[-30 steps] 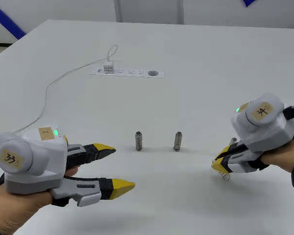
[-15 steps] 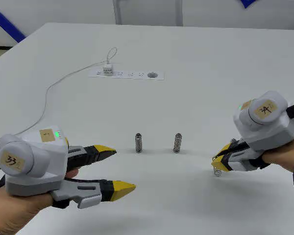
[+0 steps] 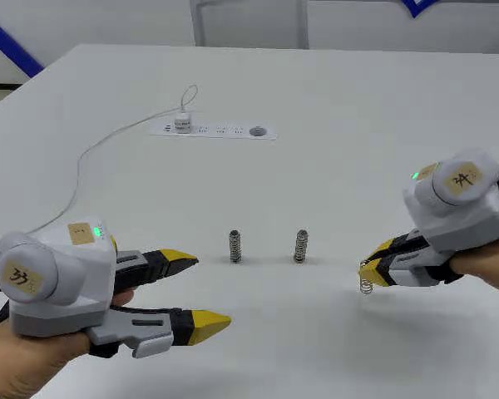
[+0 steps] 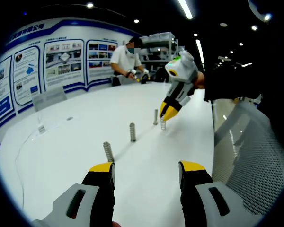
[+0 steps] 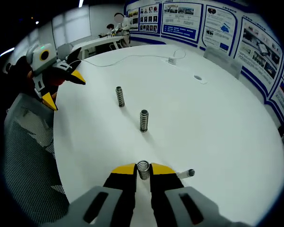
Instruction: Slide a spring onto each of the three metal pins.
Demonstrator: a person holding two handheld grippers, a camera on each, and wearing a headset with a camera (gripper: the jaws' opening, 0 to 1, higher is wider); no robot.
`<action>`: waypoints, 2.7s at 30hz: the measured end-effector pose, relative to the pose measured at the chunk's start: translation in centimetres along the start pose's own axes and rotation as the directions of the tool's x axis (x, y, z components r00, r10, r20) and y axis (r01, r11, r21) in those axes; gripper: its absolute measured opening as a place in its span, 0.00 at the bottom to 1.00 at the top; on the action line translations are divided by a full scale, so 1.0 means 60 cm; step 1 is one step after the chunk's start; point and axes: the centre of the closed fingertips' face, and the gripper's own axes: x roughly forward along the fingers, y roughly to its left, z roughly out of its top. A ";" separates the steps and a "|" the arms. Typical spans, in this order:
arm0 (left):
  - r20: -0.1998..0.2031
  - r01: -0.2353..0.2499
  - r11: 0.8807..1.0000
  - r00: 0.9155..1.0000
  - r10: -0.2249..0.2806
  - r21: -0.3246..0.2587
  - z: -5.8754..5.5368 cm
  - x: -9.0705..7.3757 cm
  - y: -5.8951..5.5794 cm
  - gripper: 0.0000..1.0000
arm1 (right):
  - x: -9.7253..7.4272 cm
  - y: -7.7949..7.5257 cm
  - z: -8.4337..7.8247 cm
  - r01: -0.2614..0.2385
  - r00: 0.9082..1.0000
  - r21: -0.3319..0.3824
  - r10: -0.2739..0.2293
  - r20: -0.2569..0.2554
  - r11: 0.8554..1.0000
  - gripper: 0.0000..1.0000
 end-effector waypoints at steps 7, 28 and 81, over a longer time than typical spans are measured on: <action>0.001 -0.001 1.000 1.000 0.001 0.001 0.001 -0.001 -0.001 0.56 | -0.024 -0.005 0.019 0.013 0.999 0.018 -0.014 0.039 1.000 0.12; 0.007 -0.011 1.000 1.000 0.012 -0.006 0.001 -0.002 0.006 0.56 | -0.089 -0.068 0.048 0.098 0.986 0.080 -0.108 0.130 0.992 0.12; -0.014 -0.018 0.999 1.000 0.018 -0.032 -0.009 -0.002 0.007 0.56 | -0.044 -0.115 0.007 0.104 0.982 0.204 -0.133 0.132 0.973 0.12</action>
